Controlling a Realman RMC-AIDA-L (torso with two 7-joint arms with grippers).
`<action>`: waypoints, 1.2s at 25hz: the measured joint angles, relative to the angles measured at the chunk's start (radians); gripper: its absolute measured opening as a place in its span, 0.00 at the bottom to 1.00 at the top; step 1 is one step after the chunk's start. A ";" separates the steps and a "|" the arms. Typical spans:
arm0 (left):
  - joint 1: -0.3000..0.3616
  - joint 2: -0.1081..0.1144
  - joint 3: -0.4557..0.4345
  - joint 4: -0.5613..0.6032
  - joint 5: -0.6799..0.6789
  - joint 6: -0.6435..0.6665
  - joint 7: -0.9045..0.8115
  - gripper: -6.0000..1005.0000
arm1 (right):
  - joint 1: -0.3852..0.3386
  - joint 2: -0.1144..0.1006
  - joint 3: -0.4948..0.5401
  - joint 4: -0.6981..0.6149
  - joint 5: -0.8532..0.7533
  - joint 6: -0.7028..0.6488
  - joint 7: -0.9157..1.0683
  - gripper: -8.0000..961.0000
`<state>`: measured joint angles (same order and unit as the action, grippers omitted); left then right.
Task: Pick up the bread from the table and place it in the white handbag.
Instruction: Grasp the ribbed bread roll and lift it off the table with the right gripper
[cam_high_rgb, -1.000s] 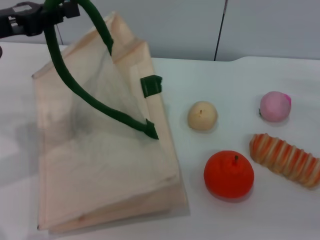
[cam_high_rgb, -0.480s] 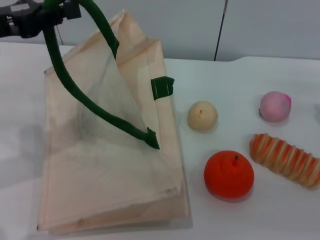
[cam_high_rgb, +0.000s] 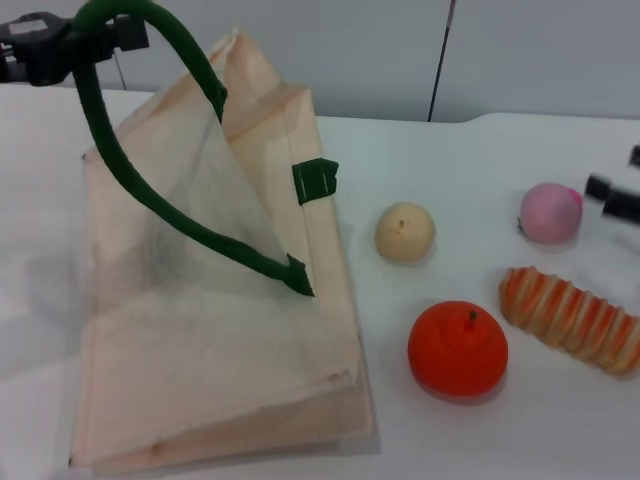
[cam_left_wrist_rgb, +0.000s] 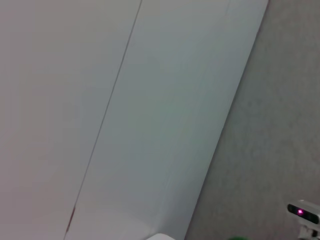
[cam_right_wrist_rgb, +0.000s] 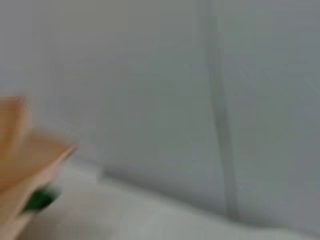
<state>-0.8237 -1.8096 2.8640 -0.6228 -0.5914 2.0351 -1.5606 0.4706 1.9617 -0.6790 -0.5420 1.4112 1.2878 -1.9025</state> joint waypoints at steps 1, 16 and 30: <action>0.000 0.000 0.000 0.000 0.000 -0.001 -0.001 0.02 | 0.000 0.000 0.001 -0.024 -0.048 0.031 0.012 0.92; 0.006 -0.003 0.000 0.000 0.001 -0.008 -0.007 0.02 | 0.036 0.008 0.012 -0.074 -0.393 0.147 0.093 0.90; 0.006 -0.008 0.000 0.000 0.001 -0.021 -0.007 0.02 | 0.062 0.044 0.014 -0.071 -0.556 0.040 0.142 0.88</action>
<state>-0.8176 -1.8178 2.8640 -0.6229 -0.5905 2.0140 -1.5677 0.5326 2.0052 -0.6652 -0.6128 0.8551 1.3277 -1.7606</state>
